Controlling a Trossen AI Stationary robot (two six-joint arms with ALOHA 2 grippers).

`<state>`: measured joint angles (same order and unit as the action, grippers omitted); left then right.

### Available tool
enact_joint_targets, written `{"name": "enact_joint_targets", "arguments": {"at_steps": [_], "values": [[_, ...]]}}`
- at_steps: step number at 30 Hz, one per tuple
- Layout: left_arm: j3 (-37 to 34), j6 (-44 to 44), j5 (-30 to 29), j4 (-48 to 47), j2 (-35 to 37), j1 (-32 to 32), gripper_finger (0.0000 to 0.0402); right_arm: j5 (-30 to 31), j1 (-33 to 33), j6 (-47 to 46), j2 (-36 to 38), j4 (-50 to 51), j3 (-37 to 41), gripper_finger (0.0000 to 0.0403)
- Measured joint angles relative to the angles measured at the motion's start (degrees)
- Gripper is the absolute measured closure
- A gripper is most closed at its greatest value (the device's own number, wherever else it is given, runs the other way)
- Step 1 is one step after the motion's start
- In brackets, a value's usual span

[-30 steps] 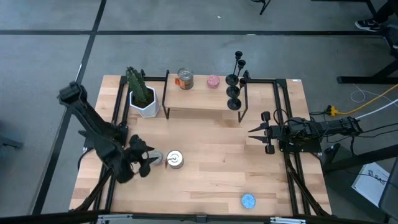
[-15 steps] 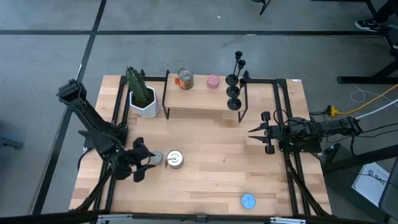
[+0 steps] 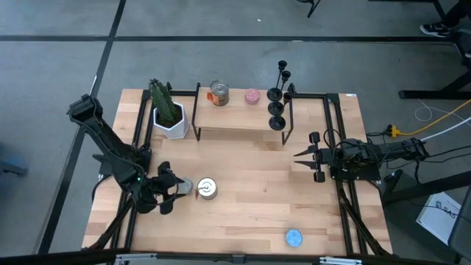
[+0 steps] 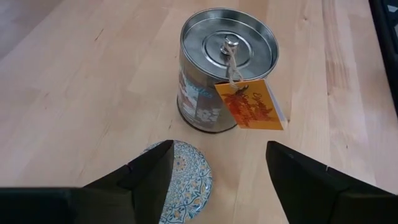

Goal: Pick & Place candle stick holders
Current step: Put the light blue scented candle on the shelf

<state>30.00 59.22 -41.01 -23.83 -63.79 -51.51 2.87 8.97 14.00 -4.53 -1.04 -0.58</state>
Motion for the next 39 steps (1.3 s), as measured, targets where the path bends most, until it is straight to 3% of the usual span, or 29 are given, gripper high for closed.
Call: {"name": "enact_joint_targets", "arguments": {"at_steps": [13, 23, 30, 39], "values": [[0.0, -0.1, 0.2, -1.8, 0.0, 0.0, 0.0072, 0.0, 0.0, 0.0, 0.0, 0.0, 0.0, 0.0302], [0.0, -6.4, 0.2, -2.2, -0.4, 0.0, 0.0072, 0.0, 0.0, 0.0, 0.0, 0.0, 0.0, 0.0302], [0.0, -6.4, 0.2, -2.3, -6.5, 0.0, 0.0073, 0.0, 0.0, 0.0, 0.0, 0.0, 0.0, 0.0302], [0.1, 0.6, -1.2, -2.1, -14.7, 0.0, 0.0071, 0.0, 0.0, 0.0, 0.0, 0.0, 0.0, 0.0302]]}}
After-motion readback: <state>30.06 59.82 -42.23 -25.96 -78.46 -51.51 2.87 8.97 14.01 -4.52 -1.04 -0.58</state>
